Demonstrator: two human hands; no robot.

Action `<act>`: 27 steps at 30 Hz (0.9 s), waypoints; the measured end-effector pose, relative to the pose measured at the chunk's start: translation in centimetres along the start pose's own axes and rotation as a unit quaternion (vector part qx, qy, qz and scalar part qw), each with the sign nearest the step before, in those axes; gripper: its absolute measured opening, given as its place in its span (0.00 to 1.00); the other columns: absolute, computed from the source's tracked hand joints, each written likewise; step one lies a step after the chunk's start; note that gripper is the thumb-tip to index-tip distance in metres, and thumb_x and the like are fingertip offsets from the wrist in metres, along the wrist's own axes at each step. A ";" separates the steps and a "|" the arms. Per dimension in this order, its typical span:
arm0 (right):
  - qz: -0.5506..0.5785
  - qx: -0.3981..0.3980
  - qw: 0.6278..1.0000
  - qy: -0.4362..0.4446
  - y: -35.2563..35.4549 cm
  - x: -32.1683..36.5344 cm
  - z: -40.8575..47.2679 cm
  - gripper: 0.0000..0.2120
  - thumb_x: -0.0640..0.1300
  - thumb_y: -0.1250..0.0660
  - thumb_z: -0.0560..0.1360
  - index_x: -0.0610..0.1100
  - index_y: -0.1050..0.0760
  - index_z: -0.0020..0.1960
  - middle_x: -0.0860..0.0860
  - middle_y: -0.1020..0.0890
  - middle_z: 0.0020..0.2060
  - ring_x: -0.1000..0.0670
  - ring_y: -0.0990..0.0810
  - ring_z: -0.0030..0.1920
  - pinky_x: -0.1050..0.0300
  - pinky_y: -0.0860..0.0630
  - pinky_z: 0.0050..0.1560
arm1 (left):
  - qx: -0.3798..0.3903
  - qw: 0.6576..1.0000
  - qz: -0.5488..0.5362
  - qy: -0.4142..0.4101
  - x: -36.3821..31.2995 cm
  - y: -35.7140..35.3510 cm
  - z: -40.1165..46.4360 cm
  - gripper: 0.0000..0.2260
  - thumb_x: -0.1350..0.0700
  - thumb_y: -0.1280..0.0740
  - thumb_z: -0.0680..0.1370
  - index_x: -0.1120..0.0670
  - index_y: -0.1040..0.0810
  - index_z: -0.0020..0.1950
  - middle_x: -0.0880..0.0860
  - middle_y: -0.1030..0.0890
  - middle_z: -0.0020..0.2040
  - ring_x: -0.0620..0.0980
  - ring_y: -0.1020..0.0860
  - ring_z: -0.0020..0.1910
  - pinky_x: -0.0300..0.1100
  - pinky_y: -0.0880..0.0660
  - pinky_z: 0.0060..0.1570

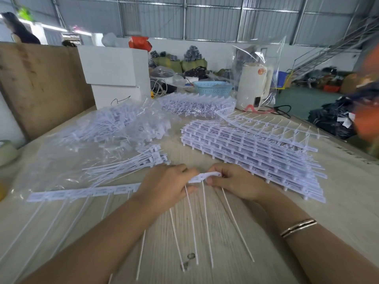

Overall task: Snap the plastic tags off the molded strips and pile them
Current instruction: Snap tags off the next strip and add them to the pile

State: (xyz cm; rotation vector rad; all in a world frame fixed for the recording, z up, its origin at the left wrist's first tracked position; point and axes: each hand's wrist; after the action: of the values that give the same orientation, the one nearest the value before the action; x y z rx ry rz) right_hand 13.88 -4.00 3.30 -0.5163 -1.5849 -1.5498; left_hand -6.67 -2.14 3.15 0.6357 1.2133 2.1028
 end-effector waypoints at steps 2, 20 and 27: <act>0.003 -0.033 0.999 0.028 -0.5 -0.2 0.1 0.05 0.40 0.32 0.75 0.38 0.22 0.43 0.52 0.27 0.32 0.56 0.33 0.31 0.64 0.37 0.33 | -0.024 1.000 -0.004 -0.010 -0.2 0.2 -0.1 0.13 0.45 0.35 0.76 0.47 0.22 0.59 0.50 0.18 0.42 0.52 0.19 0.39 0.43 0.24 0.39; -0.060 -0.087 0.989 0.099 -0.7 -0.4 0.3 0.04 0.39 0.31 0.74 0.40 0.19 0.47 0.49 0.20 0.42 0.58 0.25 0.40 0.68 0.31 0.44 | -0.041 0.983 -0.141 0.111 0.0 0.7 -0.6 0.19 0.40 0.37 0.74 0.45 0.28 0.62 0.44 0.22 0.52 0.46 0.23 0.46 0.44 0.25 0.41; 0.013 -0.111 0.993 0.039 -2.0 0.2 0.7 0.12 0.39 0.44 0.81 0.45 0.22 0.55 0.51 0.21 0.50 0.55 0.25 0.53 0.64 0.32 0.56 | 0.000 0.989 -0.099 0.107 -0.6 0.2 -0.2 0.20 0.46 0.33 0.75 0.49 0.33 0.63 0.46 0.25 0.55 0.48 0.23 0.49 0.43 0.28 0.40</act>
State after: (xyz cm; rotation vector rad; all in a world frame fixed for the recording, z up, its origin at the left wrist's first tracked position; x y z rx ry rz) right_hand 11.99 -3.69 2.34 -0.5893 -1.3493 -1.7162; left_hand -6.43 -2.70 3.18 0.2799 1.3325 2.0409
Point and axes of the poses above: each hand's wrist, its own z-axis towards the middle knuckle, its own y-axis out of the back of the hand, x = y × z
